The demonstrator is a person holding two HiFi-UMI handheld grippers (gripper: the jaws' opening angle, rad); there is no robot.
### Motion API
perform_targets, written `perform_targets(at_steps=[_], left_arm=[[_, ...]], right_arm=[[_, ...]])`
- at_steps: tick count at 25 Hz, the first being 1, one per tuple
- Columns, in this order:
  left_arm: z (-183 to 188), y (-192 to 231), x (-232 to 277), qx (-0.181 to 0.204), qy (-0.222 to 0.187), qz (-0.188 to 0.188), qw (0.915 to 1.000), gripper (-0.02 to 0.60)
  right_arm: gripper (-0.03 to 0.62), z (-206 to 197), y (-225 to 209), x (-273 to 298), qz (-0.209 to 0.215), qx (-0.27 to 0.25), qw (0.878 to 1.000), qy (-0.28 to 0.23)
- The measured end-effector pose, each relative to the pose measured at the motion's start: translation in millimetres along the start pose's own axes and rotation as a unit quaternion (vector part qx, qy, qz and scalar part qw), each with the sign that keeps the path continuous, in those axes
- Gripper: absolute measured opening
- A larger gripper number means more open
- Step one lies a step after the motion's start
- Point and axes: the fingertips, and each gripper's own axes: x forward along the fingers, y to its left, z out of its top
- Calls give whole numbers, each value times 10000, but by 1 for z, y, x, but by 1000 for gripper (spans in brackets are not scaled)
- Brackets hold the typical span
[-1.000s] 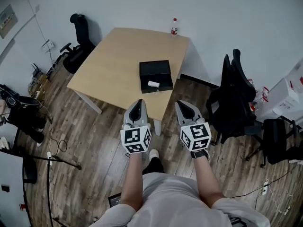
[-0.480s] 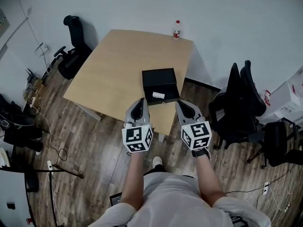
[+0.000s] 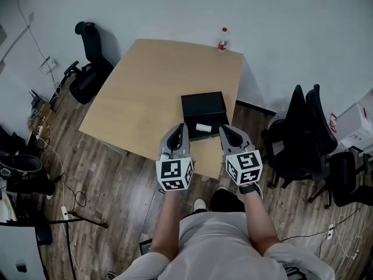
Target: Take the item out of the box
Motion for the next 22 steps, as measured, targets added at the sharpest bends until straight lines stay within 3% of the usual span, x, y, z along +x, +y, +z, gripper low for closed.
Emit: perform_targets(at_steps=[7, 22], left_arm=[[-31, 9, 32, 49, 350, -10, 9994, 9], [-71, 35, 116, -89, 776, 164, 9968, 9]], right_arm=[[14, -19, -21, 33, 33, 154, 9997, 180], [15, -82, -42, 137, 900, -130, 9880, 1250]])
